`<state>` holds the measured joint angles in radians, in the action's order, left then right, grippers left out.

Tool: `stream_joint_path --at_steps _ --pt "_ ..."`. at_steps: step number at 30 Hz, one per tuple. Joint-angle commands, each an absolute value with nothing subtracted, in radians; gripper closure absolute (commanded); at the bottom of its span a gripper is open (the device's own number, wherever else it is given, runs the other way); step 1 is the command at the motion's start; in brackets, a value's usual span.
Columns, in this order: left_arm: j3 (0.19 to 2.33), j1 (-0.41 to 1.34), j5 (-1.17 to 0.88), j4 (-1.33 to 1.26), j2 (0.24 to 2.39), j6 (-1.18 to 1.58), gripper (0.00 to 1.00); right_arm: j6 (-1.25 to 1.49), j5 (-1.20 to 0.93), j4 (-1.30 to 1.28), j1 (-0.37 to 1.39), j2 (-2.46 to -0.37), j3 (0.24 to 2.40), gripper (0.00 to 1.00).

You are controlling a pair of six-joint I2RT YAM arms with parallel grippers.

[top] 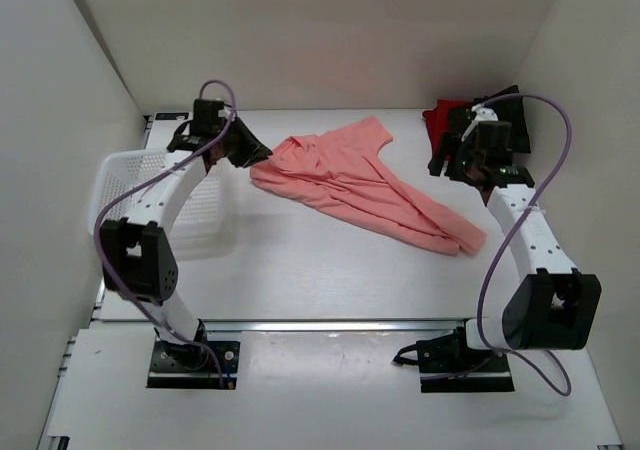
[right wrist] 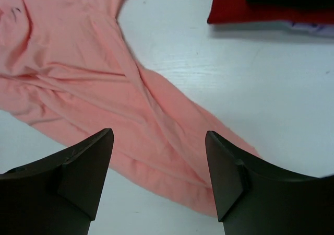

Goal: Fold and stack the t-shirts
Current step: Move the tshirt to the center of the board, then flatten out the tshirt

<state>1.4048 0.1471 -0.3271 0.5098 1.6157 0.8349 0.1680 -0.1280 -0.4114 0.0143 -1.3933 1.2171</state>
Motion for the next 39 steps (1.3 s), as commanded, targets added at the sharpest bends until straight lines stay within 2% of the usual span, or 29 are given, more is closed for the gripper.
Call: stream_joint_path --at_steps 1,3,4,5,8,12,16,21,28,30,32,33,34,39 --pt "1.56 0.225 -0.31 0.567 1.725 0.753 0.73 0.166 -0.129 -0.406 0.002 -1.297 1.105 0.32" --pt "1.635 0.268 -0.293 0.587 1.819 0.735 0.77 0.147 -0.127 -0.414 -0.032 -1.256 1.048 0.32" --pt "1.685 0.275 -0.278 0.598 1.844 0.735 0.72 0.152 -0.123 -0.41 -0.037 -1.235 1.016 0.32" --pt "1.742 0.276 -0.273 0.618 1.889 0.721 0.61 0.152 -0.127 -0.423 -0.041 -1.214 1.0 0.31" --pt "1.891 0.279 -0.238 0.699 2.011 0.689 0.52 0.153 -0.104 -0.439 -0.052 -1.189 0.931 0.31" --pt "2.011 0.285 -0.201 0.808 2.132 0.644 0.53 0.135 -0.045 -0.462 -0.044 -1.204 0.874 0.27" --pt "2.06 0.282 -0.175 0.818 2.198 0.638 0.47 0.13 -0.022 -0.479 -0.041 -1.255 0.874 0.27" --pt "2.161 0.284 -0.192 0.805 2.301 0.664 0.51 0.112 -0.006 -0.459 -0.029 -1.353 0.897 0.26" --pt "2.465 0.299 -0.222 0.955 2.514 0.652 0.5 0.087 0.037 -0.443 0.04 -1.534 0.994 0.24" --pt "2.499 0.302 -0.239 0.992 2.543 0.646 0.51 0.08 0.041 -0.452 0.046 -1.578 1.032 0.29" --pt "2.493 0.298 -0.247 0.993 2.539 0.644 0.51 0.084 0.06 -0.466 0.06 -1.612 1.055 0.54" --pt "2.471 0.295 -0.256 0.989 2.533 0.647 0.52 0.087 0.09 -0.477 0.064 -1.629 1.084 0.85" --pt "2.461 0.282 -0.259 0.983 2.517 0.652 0.53 0.09 0.121 -0.489 0.067 -1.628 1.1 1.0" --pt "2.361 0.258 -0.259 0.925 2.413 0.647 0.53 0.139 0.296 -0.511 0.013 -1.603 1.239 1.0"
